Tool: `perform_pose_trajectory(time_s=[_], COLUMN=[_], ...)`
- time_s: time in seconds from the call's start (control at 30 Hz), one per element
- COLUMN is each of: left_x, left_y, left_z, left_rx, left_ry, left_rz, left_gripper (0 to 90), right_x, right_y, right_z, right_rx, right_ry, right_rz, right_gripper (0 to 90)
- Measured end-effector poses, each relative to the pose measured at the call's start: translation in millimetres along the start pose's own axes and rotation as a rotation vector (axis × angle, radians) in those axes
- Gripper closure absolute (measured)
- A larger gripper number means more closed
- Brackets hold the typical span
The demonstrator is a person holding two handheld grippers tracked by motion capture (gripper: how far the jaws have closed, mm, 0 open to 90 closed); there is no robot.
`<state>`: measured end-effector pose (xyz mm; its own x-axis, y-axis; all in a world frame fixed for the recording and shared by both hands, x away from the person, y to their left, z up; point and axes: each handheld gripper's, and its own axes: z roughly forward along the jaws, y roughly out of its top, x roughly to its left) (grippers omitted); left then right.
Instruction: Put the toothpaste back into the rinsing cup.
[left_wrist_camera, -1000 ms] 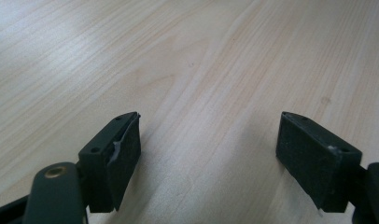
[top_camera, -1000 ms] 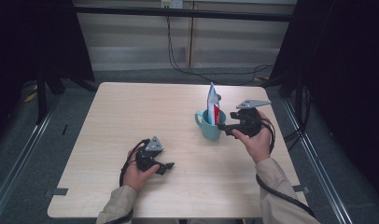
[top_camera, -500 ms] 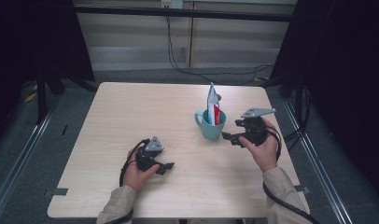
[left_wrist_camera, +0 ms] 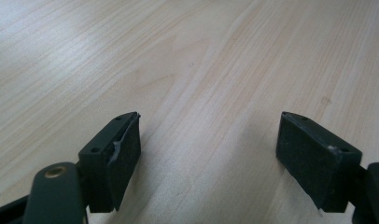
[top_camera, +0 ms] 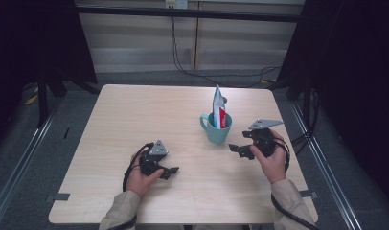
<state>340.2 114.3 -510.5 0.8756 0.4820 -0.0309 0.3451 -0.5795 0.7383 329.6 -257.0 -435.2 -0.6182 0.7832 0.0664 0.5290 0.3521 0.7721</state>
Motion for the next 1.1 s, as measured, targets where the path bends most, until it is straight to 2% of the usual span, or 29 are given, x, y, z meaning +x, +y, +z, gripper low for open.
perform_pose_trajectory(time_s=[0.47,0.73,1.1], left_x=[0.1,0.1,0.1], left_y=[0.0,0.0,0.0], left_z=[0.0,0.0,0.0], left_rx=[0.001,0.000,0.000], left_ry=[0.000,0.000,0.000], left_rz=[0.001,0.001,0.001], left_gripper=[21.8,21.7,21.7], right_x=[-1.1,1.6,11.9], right_y=[-26.1,-40.3,-57.7], right_z=[5.1,9.9,23.0], right_rx=[0.021,0.042,0.089], right_ry=[0.009,-0.003,-0.021], right_rz=[0.024,0.015,-0.029], right_gripper=[18.1,18.1,18.1])
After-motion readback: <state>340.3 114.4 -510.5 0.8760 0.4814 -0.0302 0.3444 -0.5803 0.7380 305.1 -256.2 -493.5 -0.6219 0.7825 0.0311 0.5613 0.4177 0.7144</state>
